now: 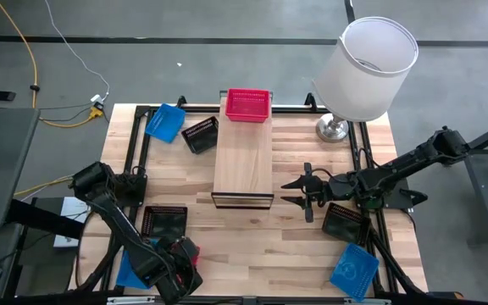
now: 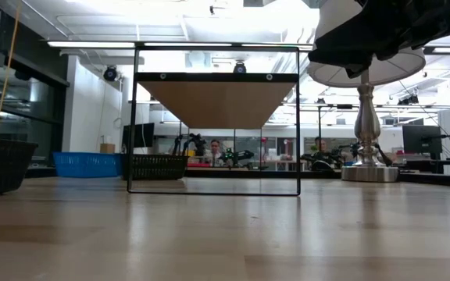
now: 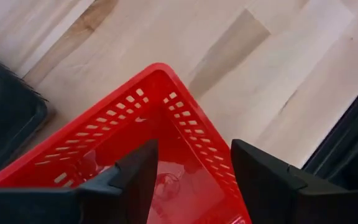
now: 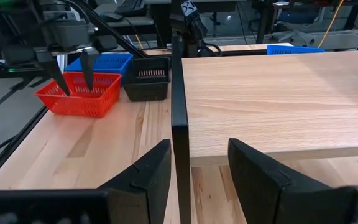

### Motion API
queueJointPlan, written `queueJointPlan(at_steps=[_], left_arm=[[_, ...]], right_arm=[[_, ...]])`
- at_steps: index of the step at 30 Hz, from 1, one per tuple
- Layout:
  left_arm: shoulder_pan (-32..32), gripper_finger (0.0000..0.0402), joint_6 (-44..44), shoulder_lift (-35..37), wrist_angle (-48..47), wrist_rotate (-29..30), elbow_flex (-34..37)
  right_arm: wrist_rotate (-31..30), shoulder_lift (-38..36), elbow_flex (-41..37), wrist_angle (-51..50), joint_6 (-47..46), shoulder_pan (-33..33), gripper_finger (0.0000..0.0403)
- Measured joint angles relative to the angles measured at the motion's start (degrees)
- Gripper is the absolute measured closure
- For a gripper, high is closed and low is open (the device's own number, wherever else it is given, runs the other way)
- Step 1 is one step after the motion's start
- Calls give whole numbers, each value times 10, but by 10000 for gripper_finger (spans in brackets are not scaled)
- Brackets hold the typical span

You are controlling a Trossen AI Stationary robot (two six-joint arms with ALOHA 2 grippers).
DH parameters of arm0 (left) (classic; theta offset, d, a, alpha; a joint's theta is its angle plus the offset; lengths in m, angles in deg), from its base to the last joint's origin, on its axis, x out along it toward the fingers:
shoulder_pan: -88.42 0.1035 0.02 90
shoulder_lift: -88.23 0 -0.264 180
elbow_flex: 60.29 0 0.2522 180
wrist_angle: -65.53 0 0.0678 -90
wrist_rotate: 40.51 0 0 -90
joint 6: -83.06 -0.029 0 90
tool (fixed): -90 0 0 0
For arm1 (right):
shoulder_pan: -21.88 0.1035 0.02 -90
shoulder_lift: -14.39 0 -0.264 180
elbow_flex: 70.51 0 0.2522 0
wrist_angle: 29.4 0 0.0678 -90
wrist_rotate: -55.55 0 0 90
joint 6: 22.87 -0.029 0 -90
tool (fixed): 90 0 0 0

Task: Stack baskets on shelf by color
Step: Stack the red bin on top of the red bin on the shelf

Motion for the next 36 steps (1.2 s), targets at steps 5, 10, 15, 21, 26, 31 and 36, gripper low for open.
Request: queueJointPlan(at_steps=[5,10,15,21,26,31,36], left_arm=[[0,206,4,-3,18,9,0],[0,206,3,-3,22,15,0],[1,206,4,-6,16,12,0],[9,206,2,-6,19,24,2],[13,206,-4,-6,37,9,18],[13,206,-3,-6,81,-3,35],[13,206,2,-6,103,-19,48]], right_arm=[[-13,1,0,-1,0,0,254],[-32,1,0,-8,0,0,254],[-33,1,0,-17,-10,0,254],[-33,1,0,-18,-10,0,254],[-33,1,0,-18,-10,0,254],[-32,1,0,-18,-10,0,254],[-31,1,0,-19,-10,0,254]])
